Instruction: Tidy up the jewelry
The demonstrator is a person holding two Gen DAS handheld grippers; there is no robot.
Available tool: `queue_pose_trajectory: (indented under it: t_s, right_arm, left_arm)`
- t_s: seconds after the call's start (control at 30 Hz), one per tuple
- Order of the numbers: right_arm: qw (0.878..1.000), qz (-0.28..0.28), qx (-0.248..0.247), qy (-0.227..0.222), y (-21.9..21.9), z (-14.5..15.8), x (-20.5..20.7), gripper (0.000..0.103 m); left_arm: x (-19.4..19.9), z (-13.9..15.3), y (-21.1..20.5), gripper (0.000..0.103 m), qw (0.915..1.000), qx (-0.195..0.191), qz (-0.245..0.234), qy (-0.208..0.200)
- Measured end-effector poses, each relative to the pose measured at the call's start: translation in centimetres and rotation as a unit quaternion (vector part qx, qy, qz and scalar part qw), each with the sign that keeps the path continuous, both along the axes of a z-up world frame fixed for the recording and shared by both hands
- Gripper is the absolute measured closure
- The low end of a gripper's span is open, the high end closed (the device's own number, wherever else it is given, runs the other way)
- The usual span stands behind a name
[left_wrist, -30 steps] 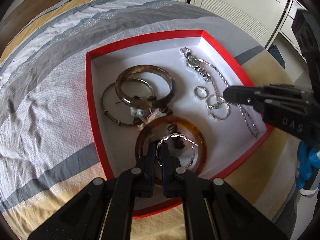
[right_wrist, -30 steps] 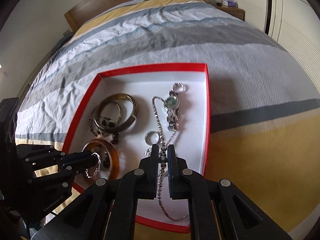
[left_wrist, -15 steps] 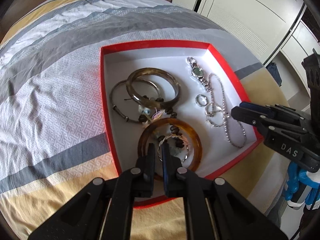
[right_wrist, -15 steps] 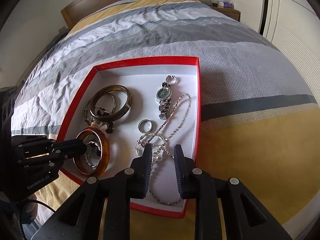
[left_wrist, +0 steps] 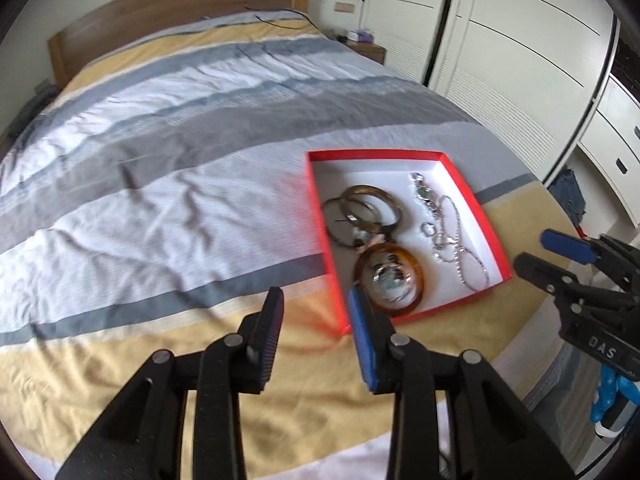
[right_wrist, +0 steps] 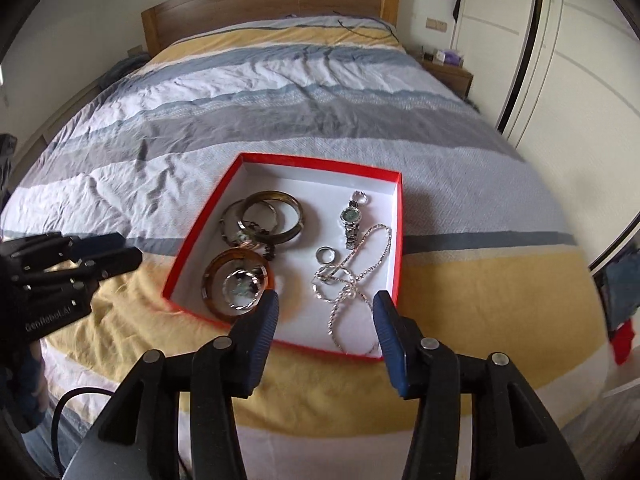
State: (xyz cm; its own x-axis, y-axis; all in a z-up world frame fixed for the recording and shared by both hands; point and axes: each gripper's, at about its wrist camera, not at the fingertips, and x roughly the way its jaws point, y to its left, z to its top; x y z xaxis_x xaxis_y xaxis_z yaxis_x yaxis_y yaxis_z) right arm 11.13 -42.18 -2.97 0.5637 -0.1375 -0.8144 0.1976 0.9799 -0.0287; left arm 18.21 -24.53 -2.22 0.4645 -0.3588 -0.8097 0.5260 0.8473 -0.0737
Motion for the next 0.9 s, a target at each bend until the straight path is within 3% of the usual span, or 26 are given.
queue_pose_trajectory:
  t_s: [0.1,0.33,0.43,0.9]
  right_arm:
    - [1.000,0.008,-0.027,-0.010,3.0,1.6,-1.7,0.044]
    - [0.997,0.046,-0.053,-0.033,9.4,5.2,-5.7,0.038]
    - [0.995,0.063,-0.065,-0.046,11.7,6.7,-7.5,0.037]
    - [0.985,0.102,-0.112,-0.087,18.3,10.5,-12.9,0.029]
  left_arm:
    - [-1.7,1.2,3.1,0.071,0.9994,0.017,0.020,-0.023]
    - [-5.5,3.5,9.9,0.071,0.9974,0.025,0.060,-0.034]
    - [-7.3,4.5,12.3,0.064,0.9957,0.025,0.077,-0.046]
    - [-13.3,8.1,19.3,0.063,0.9856,-0.016,0.139,-0.095]
